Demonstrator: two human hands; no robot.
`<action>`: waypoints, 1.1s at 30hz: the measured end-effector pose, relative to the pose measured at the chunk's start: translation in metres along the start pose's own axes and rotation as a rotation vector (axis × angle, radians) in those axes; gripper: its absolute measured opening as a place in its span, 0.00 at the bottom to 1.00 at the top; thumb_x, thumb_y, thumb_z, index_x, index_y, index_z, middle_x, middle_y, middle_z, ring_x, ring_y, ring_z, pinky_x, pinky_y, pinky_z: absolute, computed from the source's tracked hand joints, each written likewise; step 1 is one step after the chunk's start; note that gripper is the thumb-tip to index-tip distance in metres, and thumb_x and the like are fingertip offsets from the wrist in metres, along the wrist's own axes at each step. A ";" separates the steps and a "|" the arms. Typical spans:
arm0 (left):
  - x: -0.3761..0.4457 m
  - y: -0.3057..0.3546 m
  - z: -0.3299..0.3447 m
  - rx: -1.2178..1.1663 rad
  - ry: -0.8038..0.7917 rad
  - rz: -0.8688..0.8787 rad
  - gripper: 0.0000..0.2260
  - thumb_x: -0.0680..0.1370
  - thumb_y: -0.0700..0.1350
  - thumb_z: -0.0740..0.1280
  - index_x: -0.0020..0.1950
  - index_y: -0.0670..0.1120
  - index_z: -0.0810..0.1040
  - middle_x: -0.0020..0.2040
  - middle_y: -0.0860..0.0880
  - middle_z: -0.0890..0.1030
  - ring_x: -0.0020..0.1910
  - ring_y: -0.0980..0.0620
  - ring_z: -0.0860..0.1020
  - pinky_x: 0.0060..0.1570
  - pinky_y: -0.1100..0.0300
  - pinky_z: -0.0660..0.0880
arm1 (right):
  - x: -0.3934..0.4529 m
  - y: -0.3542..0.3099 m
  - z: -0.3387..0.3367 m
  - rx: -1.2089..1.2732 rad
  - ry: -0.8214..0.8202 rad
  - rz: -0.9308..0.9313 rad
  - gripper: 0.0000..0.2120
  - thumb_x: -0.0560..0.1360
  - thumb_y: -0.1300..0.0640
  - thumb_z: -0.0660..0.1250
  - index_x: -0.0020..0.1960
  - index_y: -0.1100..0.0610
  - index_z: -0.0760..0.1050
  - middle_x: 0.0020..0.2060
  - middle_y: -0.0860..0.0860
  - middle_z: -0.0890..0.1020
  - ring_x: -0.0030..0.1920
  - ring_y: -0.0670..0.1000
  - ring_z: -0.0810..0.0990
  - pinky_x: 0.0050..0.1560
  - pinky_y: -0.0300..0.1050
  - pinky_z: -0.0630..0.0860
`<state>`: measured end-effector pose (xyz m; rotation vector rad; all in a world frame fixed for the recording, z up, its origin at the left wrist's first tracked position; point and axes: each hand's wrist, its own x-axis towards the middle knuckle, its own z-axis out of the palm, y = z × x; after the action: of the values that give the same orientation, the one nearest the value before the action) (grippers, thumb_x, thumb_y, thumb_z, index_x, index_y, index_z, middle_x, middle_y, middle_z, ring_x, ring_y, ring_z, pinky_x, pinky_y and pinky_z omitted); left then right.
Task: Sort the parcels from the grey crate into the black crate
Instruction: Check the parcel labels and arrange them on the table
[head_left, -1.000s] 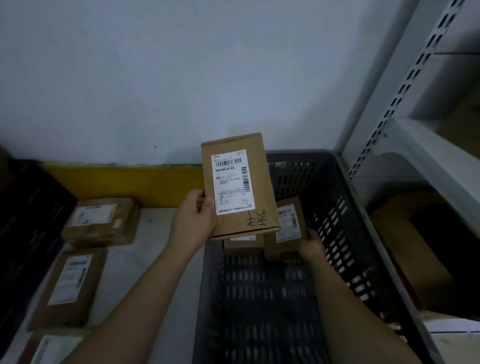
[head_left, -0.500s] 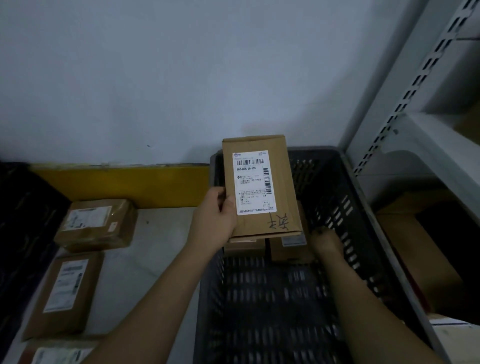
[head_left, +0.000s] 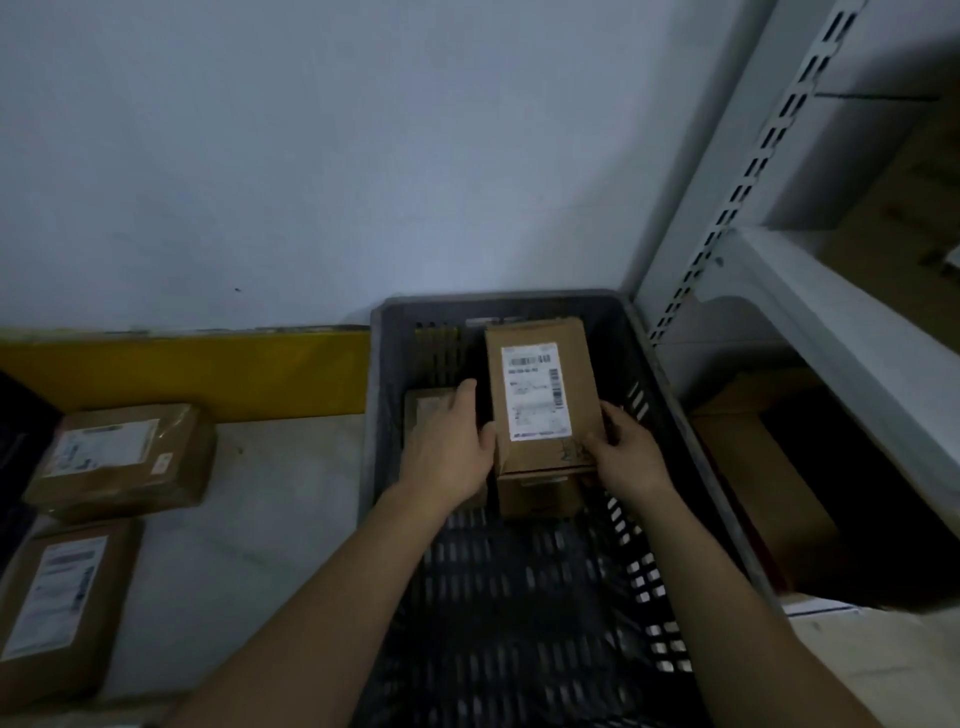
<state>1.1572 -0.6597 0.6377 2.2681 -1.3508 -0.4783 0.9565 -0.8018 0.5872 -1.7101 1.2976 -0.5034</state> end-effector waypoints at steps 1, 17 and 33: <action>0.000 -0.006 -0.003 0.150 0.062 0.045 0.27 0.86 0.53 0.61 0.83 0.46 0.61 0.76 0.43 0.74 0.74 0.42 0.71 0.72 0.45 0.71 | 0.006 0.009 0.007 -0.019 0.003 0.060 0.21 0.84 0.54 0.69 0.77 0.49 0.75 0.67 0.50 0.83 0.68 0.57 0.81 0.66 0.50 0.77; -0.014 -0.053 -0.026 0.399 0.109 -0.038 0.38 0.85 0.62 0.58 0.87 0.43 0.52 0.87 0.41 0.48 0.86 0.42 0.43 0.84 0.45 0.50 | 0.039 0.093 0.076 -0.528 -0.063 0.220 0.18 0.87 0.51 0.62 0.74 0.58 0.73 0.66 0.62 0.82 0.64 0.64 0.82 0.63 0.51 0.77; -0.101 -0.134 -0.069 0.324 0.241 -0.230 0.36 0.83 0.67 0.42 0.86 0.48 0.60 0.86 0.43 0.57 0.85 0.42 0.53 0.83 0.42 0.50 | -0.023 -0.071 0.119 -0.713 0.125 -0.511 0.35 0.85 0.37 0.54 0.80 0.61 0.71 0.79 0.66 0.71 0.79 0.68 0.68 0.75 0.68 0.70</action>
<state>1.2440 -0.5005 0.6288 2.6593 -1.1174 -0.0516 1.0766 -0.7290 0.5908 -2.6759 1.1949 -0.4657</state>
